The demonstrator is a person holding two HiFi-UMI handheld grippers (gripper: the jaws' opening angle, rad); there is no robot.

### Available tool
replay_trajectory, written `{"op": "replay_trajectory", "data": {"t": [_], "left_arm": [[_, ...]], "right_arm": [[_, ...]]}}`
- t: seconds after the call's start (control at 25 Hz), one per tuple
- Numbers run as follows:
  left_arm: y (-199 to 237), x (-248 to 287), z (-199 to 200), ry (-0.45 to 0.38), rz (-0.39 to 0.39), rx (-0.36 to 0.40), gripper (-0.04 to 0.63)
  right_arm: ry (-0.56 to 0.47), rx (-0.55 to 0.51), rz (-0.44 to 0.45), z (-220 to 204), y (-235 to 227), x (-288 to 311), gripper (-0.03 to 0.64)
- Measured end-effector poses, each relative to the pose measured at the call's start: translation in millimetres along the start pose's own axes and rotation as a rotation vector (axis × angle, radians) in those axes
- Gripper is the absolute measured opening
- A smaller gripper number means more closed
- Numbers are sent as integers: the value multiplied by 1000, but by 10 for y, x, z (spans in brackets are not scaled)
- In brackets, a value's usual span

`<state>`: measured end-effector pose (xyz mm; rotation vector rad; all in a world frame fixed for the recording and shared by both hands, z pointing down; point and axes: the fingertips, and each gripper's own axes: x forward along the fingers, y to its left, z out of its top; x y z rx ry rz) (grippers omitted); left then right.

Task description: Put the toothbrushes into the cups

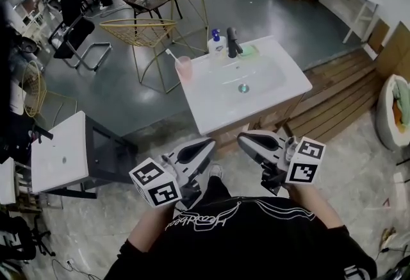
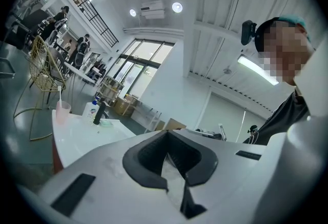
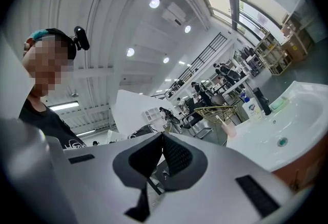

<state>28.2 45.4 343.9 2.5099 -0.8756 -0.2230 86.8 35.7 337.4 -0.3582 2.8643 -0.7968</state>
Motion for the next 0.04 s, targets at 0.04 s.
{"op": "replay_trajectory", "data": {"t": [0.04], "left_arm": [[-34, -5, 12, -1, 0, 0, 5]], "right_arm": [[0, -6, 3, 16, 36, -12, 29]]}}
